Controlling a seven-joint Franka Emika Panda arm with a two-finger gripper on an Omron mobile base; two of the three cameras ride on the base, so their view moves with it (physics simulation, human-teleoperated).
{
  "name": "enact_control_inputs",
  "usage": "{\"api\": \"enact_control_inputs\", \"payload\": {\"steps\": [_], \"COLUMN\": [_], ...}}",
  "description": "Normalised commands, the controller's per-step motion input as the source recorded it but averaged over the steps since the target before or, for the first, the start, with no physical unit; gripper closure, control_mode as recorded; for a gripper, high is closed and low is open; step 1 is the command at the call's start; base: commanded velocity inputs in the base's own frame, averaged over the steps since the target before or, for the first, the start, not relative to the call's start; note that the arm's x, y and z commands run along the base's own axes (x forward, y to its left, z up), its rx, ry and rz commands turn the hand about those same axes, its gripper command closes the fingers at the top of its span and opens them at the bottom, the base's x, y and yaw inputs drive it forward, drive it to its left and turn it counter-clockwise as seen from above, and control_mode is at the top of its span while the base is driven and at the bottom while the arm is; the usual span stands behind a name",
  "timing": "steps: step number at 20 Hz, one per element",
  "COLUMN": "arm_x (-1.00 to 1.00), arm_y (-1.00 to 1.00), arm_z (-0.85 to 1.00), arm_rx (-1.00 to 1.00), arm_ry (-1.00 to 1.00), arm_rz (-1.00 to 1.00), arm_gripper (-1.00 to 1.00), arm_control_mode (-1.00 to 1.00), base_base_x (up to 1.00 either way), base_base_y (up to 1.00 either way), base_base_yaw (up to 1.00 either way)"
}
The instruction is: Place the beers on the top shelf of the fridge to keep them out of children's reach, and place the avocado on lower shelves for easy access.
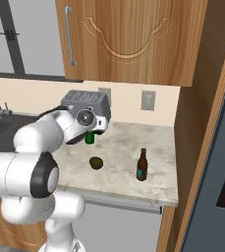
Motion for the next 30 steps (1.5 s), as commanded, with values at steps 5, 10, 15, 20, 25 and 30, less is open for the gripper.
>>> {"api": "enact_control_inputs", "payload": {"steps": [5, 10, 15, 20, 25, 30], "arm_x": [-1.0, -0.97, -0.89, -0.9, -0.95, -0.78], "arm_y": [-0.34, -0.17, -0.03, 0.04, 0.0, 0.13], "arm_z": [1.0, 1.0, 0.98, 0.67, 0.49, 0.45], "arm_rx": [0.0, 0.0, -0.01, -0.04, -0.02, -0.06], "arm_ry": [0.0, 0.01, 0.07, 0.03, 0.0, -0.05], "arm_rz": [0.1, 0.07, 0.01, 0.0, 0.0, 0.0], "arm_gripper": [1.0, 1.0, 1.0, 1.0, 1.0, 1.0], "arm_control_mode": [-1.0, -1.0, -1.0, -1.0, -1.0, -1.0], "base_base_x": [0.0, 0.0, 0.0, 0.0, 0.0, 0.0], "base_base_y": [0.0, 0.0, 0.0, 0.0, 0.0, 0.0], "base_base_yaw": [0.0, 0.0, 0.0, 0.0, 0.0, 0.0]}}
